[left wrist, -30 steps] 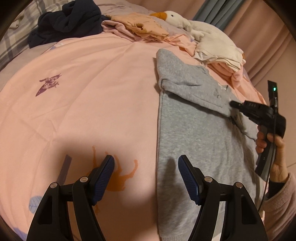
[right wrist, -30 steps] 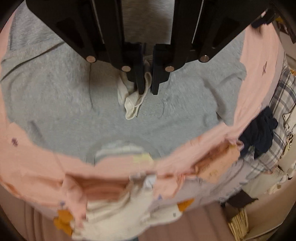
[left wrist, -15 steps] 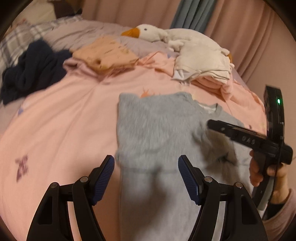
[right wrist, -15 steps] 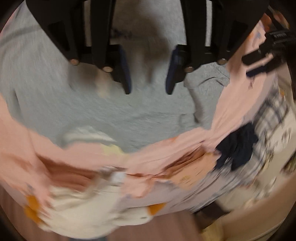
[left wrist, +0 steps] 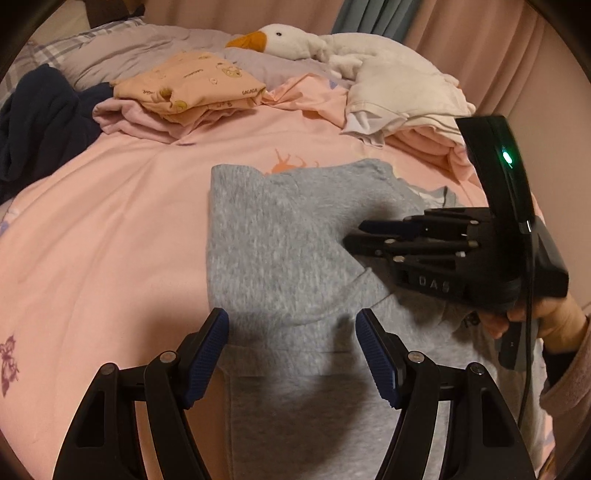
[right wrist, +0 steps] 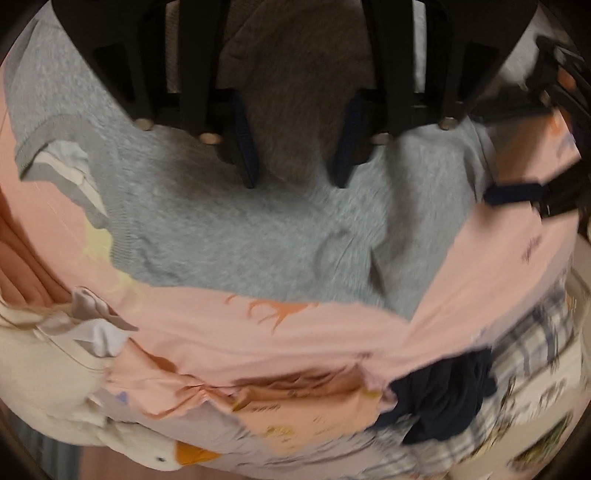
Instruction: Fold small clothes
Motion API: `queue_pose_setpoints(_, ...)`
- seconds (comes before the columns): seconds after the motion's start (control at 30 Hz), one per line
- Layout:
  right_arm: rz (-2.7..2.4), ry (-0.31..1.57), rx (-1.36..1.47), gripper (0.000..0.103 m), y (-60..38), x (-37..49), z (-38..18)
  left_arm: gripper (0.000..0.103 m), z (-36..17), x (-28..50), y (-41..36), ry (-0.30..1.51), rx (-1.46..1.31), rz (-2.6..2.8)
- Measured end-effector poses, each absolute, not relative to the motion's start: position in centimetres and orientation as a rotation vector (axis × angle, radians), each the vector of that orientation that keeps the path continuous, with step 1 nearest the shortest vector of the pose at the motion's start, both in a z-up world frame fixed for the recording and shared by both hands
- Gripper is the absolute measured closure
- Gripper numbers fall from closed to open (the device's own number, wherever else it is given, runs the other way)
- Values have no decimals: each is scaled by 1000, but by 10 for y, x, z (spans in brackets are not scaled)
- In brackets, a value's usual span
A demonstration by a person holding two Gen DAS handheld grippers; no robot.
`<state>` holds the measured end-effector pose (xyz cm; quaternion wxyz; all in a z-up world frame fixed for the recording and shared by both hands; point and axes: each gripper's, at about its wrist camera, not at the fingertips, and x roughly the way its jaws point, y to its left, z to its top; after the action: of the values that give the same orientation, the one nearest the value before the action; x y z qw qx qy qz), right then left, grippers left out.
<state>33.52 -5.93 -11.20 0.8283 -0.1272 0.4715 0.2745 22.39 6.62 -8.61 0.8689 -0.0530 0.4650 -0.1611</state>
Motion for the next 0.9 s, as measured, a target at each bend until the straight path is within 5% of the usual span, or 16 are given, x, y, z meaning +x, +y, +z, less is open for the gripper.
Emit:
queue_pose_setpoints(0.03,588,982,-307,96,-55,332,-112,32,-87,224,66,973,-110,-338)
queue_pose_setpoints(0.2,599,912,-376,100,-47,323,-104,32,-87,226,66,982,-113,-324)
queue_pose_setpoints(0.6,471,841,-37,85,-107,327,-70,32,-102,234,70,1039,-75,-235)
queue_pose_setpoints(0.9,521,925,-97,87,-127,262,-93,32,-104,237,64,1043,-41,-198)
